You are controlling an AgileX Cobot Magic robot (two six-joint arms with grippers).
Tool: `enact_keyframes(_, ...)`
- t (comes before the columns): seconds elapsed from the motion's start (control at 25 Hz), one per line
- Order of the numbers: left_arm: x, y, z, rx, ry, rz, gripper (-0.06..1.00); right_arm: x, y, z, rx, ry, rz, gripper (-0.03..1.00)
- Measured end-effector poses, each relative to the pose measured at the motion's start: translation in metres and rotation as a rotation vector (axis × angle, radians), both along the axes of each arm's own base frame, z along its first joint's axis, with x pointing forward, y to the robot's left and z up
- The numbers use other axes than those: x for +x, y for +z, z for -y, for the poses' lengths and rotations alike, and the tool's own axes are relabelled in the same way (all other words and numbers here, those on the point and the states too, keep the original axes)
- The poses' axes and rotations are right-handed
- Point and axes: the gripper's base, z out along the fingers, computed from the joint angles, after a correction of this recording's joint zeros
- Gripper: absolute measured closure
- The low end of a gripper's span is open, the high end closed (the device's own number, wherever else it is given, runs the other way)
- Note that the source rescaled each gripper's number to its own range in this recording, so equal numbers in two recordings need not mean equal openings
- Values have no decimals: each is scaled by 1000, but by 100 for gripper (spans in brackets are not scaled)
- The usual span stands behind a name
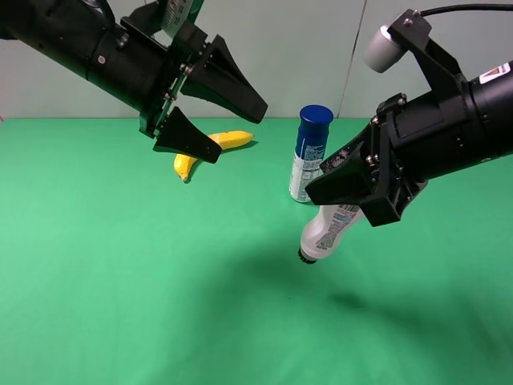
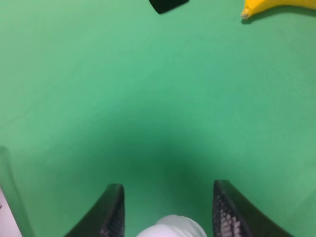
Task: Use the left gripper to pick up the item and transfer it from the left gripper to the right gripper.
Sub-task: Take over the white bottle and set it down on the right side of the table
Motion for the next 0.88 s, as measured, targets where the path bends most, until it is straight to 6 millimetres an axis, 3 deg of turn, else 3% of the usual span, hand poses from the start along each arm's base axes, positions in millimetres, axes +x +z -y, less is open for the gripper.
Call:
enact_keyframes(0.4,-15,23,-15,120,2,119,-5,0,0,0,1,-2,-2,96)
enact_keyframes(0.88,-56,74,-60,405,137,351,-5,0,0,0,1,-2,-2,96)
